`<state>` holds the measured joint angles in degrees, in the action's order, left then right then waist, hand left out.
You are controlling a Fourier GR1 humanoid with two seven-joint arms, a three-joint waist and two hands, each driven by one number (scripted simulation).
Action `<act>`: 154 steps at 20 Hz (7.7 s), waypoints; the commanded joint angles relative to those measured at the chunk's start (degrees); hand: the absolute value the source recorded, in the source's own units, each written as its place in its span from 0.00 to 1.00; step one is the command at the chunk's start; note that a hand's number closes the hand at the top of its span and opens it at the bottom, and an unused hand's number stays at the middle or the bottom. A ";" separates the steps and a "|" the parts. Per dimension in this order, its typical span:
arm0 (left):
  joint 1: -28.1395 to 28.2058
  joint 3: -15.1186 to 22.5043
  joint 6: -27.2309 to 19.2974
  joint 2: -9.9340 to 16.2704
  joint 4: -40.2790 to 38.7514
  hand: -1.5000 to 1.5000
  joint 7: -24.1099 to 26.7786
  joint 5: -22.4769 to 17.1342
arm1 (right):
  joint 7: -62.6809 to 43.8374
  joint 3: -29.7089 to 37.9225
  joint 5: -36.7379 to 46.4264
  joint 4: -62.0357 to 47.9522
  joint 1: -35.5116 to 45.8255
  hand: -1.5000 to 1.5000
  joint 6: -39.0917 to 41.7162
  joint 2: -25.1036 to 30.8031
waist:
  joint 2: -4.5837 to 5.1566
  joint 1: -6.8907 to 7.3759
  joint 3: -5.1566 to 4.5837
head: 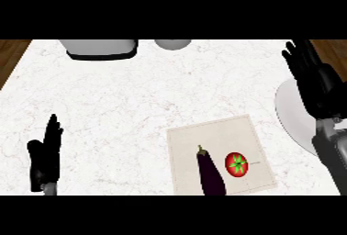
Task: Pick the eggplant from the placemat and place it in the plate
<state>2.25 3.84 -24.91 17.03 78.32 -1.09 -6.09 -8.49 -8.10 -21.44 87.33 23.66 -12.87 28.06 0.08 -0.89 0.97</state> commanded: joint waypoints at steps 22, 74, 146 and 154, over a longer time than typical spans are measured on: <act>-17.36 5.50 13.26 2.16 1.58 0.50 -4.75 1.46 | -31.92 -47.29 66.31 -3.04 -4.47 0.00 -23.72 -17.19 | -0.48 0.03 -1.05; -12.77 -1.58 21.35 0.94 4.36 0.50 -1.92 3.86 | -53.69 -34.30 63.52 1.77 -11.58 1.00 31.94 -19.88 | -0.15 0.97 -0.98; -18.82 -3.89 22.87 -4.08 2.61 0.50 -4.95 8.79 | 57.94 18.61 48.11 -73.61 13.90 0.00 20.61 8.44 | 0.48 2.38 -0.80; -16.74 -4.00 23.21 -4.09 0.90 0.50 -2.62 9.16 | 56.45 30.49 35.82 -77.61 14.67 0.00 33.40 16.51 | 0.36 1.56 -0.87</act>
<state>-15.89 0.94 -3.27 11.75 80.73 -6.07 3.79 49.01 17.58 19.20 11.89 37.61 14.97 40.68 0.44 0.99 0.19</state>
